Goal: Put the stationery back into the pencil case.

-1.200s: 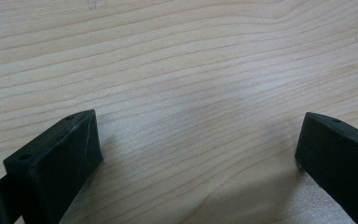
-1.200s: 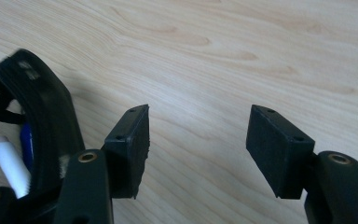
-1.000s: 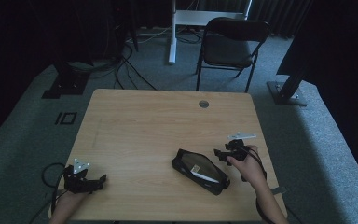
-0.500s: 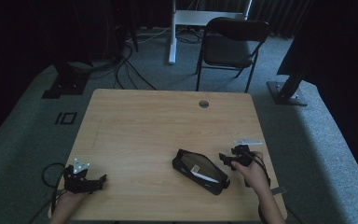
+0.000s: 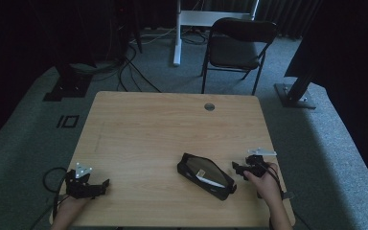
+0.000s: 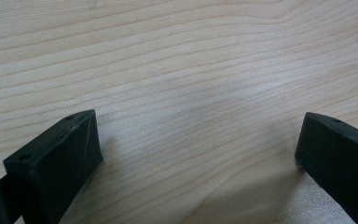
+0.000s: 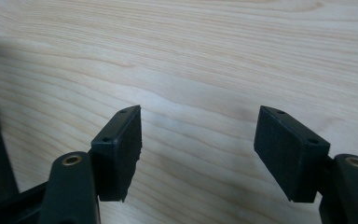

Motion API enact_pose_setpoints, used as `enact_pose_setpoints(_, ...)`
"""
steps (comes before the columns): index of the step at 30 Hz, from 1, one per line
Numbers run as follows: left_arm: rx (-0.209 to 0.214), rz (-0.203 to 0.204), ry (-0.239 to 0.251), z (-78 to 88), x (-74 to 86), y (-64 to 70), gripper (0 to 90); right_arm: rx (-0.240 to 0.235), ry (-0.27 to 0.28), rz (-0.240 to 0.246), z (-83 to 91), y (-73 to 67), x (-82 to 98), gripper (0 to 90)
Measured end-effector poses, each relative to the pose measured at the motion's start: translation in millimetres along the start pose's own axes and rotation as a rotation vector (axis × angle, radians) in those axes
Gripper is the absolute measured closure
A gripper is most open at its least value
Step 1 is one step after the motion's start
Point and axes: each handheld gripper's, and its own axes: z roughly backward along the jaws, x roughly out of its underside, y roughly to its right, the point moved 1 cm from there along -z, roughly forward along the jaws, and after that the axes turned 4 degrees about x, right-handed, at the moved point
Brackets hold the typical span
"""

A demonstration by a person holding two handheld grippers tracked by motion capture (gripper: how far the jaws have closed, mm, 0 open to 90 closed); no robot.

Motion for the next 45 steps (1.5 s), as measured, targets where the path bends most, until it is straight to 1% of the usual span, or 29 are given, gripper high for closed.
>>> enact_pose_setpoints(1,0.0,-0.001,0.0,0.0,0.0,0.0,0.2,0.011,0.004,-0.004,1.3,1.6,2.5,31.6)
enact_pose_setpoints(6,0.0,0.0,0.0,0.0,0.0,0.0,0.2,0.028,0.01,-0.017,5.4,5.1,9.2,30.4)
enact_pose_setpoints(9,0.0,0.0,0.0,0.0,0.0,0.0,0.2,0.036,0.019,-0.036,8.6,7.4,12.6,30.2)
enact_pose_setpoints(17,0.0,0.0,0.0,0.0,0.0,0.0,0.2,0.067,0.037,-0.057,15.9,11.1,21.0,28.8)
enact_pose_setpoints(20,0.0,0.0,0.001,-0.1,0.0,0.0,0.2,0.096,0.037,-0.076,18.4,11.5,29.3,28.2)
enact_pose_setpoints(24,-0.001,0.001,0.001,-0.1,0.0,0.1,0.2,0.11,0.029,-0.082,20.3,11.1,38.0,26.9)
enact_pose_setpoints(25,-0.001,0.0,0.001,-0.1,0.0,0.0,0.2,0.11,0.034,-0.083,21.1,11.1,39.6,26.0)
enact_pose_setpoints(31,-0.001,-0.001,0.0,0.0,0.0,-0.1,0.2,0.156,0.062,-0.117,25.7,12.0,48.1,25.0)
enact_pose_setpoints(33,-0.001,-0.001,0.0,0.0,0.0,-0.1,0.2,0.183,0.068,-0.136,27.2,13.1,50.9,23.1)
enact_pose_setpoints(34,-0.001,-0.001,0.0,0.0,0.1,0.0,0.2,0.196,0.082,-0.138,27.2,13.9,53.0,22.9)
enact_pose_setpoints(36,-0.001,-0.001,0.0,0.0,0.1,0.0,0.2,0.216,0.083,-0.142,28.1,13.8,54.6,22.9)
enact_pose_setpoints(39,-0.001,-0.001,0.0,0.0,0.1,-0.1,0.2,0.24,0.071,-0.114,27.2,10.8,54.6,22.1)
enact_pose_setpoints(42,-0.001,-0.001,0.0,0.0,0.1,0.0,0.2,0.237,0.066,-0.103,26.0,10.7,53.6,20.4)
enact_pose_setpoints(45,-0.001,-0.001,0.0,0.0,0.1,0.0,0.2,0.235,0.064,-0.102,25.0,11.2,52.6,19.2)
